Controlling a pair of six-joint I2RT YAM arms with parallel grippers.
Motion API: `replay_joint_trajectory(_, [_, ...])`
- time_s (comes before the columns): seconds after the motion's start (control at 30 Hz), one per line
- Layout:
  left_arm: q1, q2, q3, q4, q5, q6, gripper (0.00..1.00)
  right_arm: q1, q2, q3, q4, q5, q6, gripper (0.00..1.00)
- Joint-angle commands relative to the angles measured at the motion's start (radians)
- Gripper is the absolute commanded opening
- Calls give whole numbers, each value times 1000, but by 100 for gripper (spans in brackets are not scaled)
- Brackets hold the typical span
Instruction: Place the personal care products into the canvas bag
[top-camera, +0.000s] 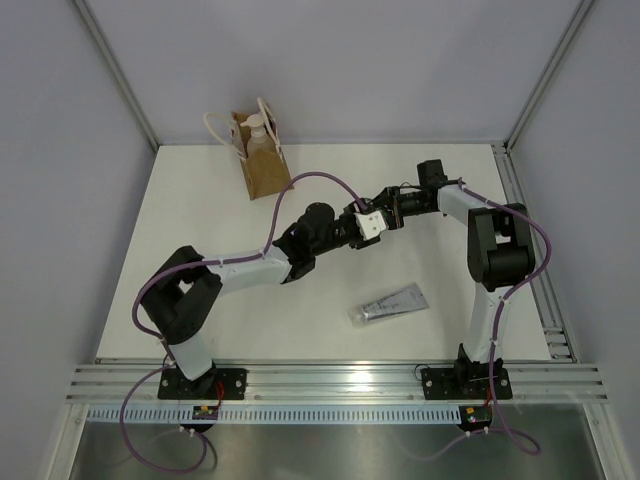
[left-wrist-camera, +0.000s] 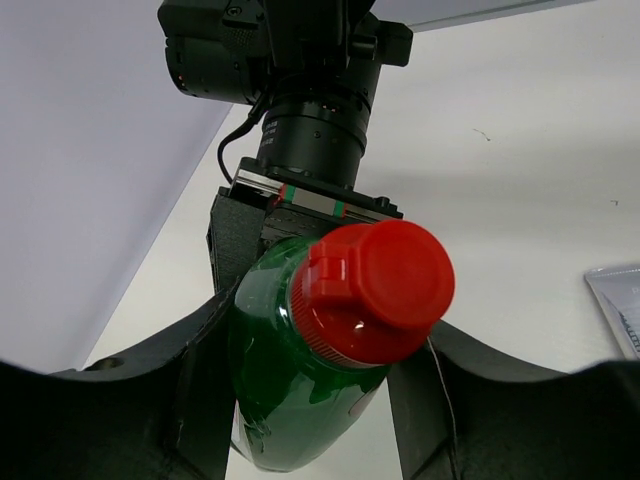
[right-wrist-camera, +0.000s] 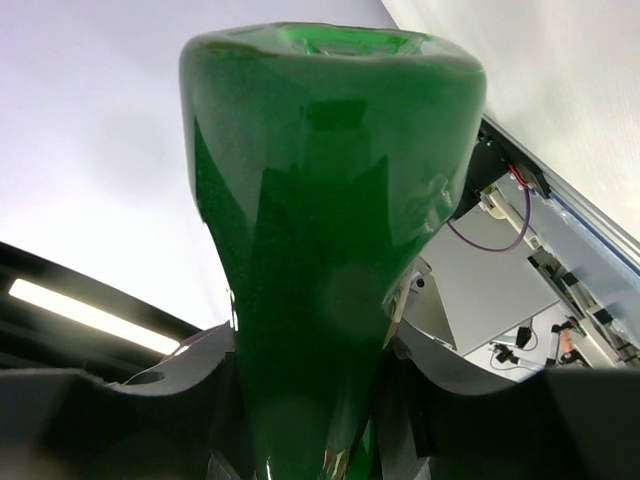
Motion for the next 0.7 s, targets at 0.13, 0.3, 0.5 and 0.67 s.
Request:
replay_joint_trajectory(0.13, [52,-100,-4,124,-101,-42,0,24,-22,79,-123,-187,-176,59])
replay_joint_trajectory(0.3, [77,-123,-43,127,-74,-71,0,24,13,97,-160,-182,-209,77])
replay_joint_trajectory(0.5, [121,-129,-113,191,-74,-154,0,25,30,97,-200,-171,-255,80])
replay_joint_trajectory(0.67, [164,-134,-145,217,-55,-203,0,25,40,96,-221,-164,-287,83])
